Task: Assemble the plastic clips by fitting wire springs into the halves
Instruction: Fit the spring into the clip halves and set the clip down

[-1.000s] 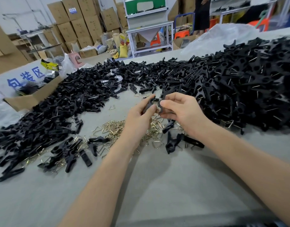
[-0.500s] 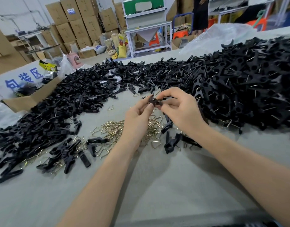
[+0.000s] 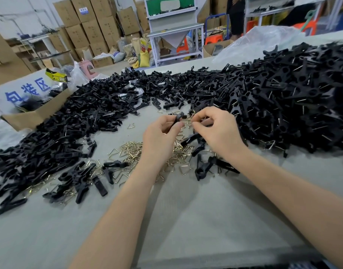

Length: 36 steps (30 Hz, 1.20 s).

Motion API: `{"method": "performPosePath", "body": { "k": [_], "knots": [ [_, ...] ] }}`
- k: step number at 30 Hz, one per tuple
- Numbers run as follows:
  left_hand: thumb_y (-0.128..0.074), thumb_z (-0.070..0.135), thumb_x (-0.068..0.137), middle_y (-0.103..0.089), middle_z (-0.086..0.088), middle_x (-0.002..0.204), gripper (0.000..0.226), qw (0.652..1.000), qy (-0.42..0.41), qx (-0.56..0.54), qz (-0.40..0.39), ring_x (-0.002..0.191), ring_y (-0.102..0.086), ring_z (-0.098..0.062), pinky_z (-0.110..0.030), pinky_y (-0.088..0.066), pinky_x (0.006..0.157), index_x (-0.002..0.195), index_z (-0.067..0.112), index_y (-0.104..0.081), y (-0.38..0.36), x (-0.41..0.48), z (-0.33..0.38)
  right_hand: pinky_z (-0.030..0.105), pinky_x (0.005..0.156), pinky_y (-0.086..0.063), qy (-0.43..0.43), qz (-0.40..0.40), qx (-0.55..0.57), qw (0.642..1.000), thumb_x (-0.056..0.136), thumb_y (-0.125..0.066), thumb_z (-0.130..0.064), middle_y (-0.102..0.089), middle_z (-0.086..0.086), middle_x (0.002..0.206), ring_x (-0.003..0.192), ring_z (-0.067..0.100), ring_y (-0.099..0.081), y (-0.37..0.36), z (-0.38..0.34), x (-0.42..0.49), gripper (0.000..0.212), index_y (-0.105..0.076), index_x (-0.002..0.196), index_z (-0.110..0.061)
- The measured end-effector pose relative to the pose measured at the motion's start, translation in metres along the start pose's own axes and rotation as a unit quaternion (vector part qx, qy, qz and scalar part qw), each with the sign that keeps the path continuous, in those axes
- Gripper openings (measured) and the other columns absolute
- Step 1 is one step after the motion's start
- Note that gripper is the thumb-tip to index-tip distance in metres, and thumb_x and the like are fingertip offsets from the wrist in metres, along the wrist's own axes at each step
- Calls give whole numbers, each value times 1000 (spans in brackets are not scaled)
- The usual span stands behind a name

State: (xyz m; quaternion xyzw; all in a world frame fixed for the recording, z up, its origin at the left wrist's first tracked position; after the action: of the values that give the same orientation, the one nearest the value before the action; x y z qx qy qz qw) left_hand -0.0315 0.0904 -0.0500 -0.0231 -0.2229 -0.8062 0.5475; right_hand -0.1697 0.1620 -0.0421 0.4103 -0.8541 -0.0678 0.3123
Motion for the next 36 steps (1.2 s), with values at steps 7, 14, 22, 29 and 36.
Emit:
{"method": "performPosePath", "body": {
  "k": [7,14,22,29,36],
  "knots": [
    [-65,25,90,-62,13,68,10,988,9,147,-40,55,-52,5,-13,-39,55,97,24,-72,-8,-3,-8,37,94,-38,9,-168,-201,965,81,-72,-27,-59,-1,107,107,25,-46,-20,18,0,33,-67,113,-17],
    [-68,17,87,-68,5,81,6,986,-11,153,-70,70,-57,-4,-22,-45,70,89,23,-70,-13,-3,-4,21,69,-37,14,-141,-123,982,76,-74,-7,-56,-6,80,78,13,-50,-18,12,1,20,-60,80,-21],
    [-64,19,91,-70,7,80,10,989,70,-114,-56,64,-57,2,-15,-45,63,94,26,-70,-10,-1,-8,45,79,-54,-110,-41,149,982,78,-71,-2,-70,7,92,84,34,-67,-6,10,0,24,-63,90,-22],
    [-66,13,89,-70,10,70,13,988,64,-123,-62,64,-62,-1,-14,-49,64,92,26,-67,-16,-5,-8,40,89,-54,-125,-14,182,975,80,-73,-8,-71,2,89,86,17,-69,-5,13,-2,13,-69,88,-16],
    [-66,12,89,-72,7,74,8,973,110,-200,-30,66,-64,-3,-19,-51,65,94,17,-70,-12,-4,-14,38,89,-54,-81,-95,127,984,81,-70,-7,-72,-2,86,85,17,-69,-13,2,-4,26,-67,92,-30]
  ]
}}
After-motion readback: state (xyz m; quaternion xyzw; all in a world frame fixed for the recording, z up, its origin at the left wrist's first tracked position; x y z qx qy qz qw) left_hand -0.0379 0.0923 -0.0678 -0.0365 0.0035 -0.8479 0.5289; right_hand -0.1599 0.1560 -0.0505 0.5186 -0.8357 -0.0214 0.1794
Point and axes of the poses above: each hand's wrist, its own x-axis towards the middle knuckle, its own y-axis out of the back of the hand, z = x × y, the point moved 6 cm from there along x, towards the middle knuckle
